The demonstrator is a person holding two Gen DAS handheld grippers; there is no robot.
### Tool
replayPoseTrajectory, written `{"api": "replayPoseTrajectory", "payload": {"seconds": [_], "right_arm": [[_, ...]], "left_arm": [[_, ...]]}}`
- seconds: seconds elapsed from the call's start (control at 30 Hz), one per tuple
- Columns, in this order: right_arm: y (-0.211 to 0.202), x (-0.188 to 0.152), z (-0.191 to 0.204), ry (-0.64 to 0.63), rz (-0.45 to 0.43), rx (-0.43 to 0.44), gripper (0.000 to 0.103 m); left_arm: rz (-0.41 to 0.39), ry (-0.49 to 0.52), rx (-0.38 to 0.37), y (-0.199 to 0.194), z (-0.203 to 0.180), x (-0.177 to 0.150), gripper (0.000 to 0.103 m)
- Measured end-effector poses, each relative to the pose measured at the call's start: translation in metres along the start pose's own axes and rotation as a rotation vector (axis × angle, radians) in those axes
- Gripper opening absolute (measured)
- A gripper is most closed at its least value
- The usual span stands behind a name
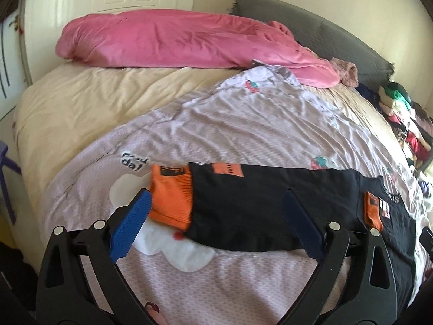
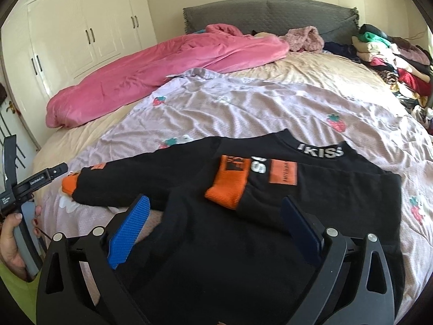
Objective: Fold small clothes
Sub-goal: 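Move the left tool to the orange cuff of the other sleeve, then close the left gripper on the orange sleeve cuff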
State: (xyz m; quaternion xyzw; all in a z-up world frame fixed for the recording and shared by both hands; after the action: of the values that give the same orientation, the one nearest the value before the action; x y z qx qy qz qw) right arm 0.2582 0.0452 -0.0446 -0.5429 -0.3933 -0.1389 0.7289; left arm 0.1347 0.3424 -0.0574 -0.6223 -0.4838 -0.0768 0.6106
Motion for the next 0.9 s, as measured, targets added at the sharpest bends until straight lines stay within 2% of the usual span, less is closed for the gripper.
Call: {"api": "replayPoseTrajectory", "payload": {"seconds": [0.33,0.4,0.43,0.47,0.63,0.7,0.73,0.9], "right_arm": [[0.025,0.003,0.053,-0.078,0.038,0.063,0.097],[0.027,0.001,0.060,-0.081,0.038,0.077,0.097],[0.028,0.000,0.062,-0.080,0.038,0.081,0.097],[0.029,-0.002,0.063,-0.079,0.039,0.082,0.097],[0.033,-0.010,0.059,-0.075,0.052,0.068,0.097],[0.034,-0.013,0.054,-0.062,0.053,0.058,0.097],[0.033,-0.015,0.051,-0.052,0.052,0.054,0.097],[0.027,-0.022,0.028,0.013,0.045,0.041,0.097]], "left_arm": [[0.032,-0.082,0.017,0.021,0.030,-0.010,0.091],[0.037,-0.103,0.010,0.026,0.035,-0.012,0.087],[0.043,-0.113,0.003,0.030,0.037,-0.014,0.081],[0.048,-0.130,-0.009,0.033,0.040,-0.015,0.070],[0.066,-0.198,-0.041,0.043,0.053,-0.019,0.043],[0.067,-0.183,-0.036,0.045,0.052,-0.020,0.024],[0.059,-0.175,-0.041,0.045,0.050,-0.019,0.008],[0.013,-0.139,-0.110,0.034,0.035,-0.011,0.005]]}}
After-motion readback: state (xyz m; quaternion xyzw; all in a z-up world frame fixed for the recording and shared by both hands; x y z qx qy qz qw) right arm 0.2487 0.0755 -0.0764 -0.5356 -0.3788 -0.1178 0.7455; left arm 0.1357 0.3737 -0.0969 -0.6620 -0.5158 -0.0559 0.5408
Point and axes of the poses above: each gripper's, at about its wrist camera, not at the fingertips, and y roughly the way its jaws point, z to its left, x to its top, the point moved 9 cm from there along y, roughly the way its jaws point, and after that the axes turned 5 degrees about -x, right-handed, at the moved point
